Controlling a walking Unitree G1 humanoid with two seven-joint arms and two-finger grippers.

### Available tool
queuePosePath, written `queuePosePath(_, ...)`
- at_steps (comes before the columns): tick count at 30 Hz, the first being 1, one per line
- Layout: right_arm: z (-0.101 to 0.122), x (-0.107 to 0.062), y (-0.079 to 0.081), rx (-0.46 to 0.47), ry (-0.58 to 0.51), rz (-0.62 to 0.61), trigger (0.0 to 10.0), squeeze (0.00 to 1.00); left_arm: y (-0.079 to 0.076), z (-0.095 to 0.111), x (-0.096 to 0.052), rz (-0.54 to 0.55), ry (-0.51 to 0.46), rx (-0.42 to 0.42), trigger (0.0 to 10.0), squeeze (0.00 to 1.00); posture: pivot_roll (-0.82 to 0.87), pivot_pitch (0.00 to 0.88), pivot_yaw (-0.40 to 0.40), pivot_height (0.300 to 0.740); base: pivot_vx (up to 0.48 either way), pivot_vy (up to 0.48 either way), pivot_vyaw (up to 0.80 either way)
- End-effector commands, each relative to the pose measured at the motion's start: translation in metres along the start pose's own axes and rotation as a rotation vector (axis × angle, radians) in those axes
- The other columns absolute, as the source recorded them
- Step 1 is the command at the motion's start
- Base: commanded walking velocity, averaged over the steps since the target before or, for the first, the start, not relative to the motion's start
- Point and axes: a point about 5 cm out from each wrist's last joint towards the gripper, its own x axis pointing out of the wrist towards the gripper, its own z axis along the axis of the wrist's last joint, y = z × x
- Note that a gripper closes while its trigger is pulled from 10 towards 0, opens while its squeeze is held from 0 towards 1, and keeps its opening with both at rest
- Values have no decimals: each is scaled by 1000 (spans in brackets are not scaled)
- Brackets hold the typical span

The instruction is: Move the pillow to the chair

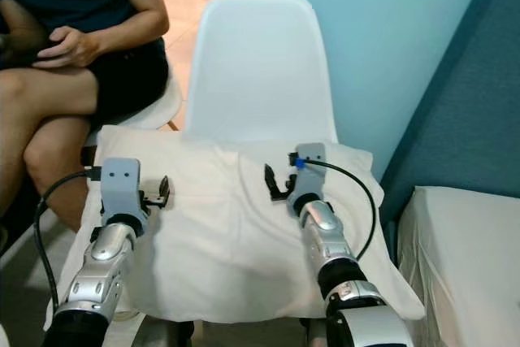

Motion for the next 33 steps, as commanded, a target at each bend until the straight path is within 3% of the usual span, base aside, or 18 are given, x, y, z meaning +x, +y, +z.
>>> queuePosePath(1,-6,-4,-3,13,6,-8,10000,0,-4,-2,0,-12,7,-1,10000,0,63,73,-34,580,0,0,0)
queuePosePath(7,-8,-6,-6,3,7,-21,10000,0,-4,-5,-1,-5,6,5,10000,0,49,64,-32,605,0,0,0)
queuePosePath(19,-11,-9,-4,4,-5,-17,10000,0,-1,-18,-7,4,24,24,10000,0,22,24,-31,605,0,0,0)
queuePosePath(33,-10,-11,-8,-5,-20,-59,10000,0,-6,-18,-5,-5,11,18,10000,0,13,17,-28,640,0,0,0)
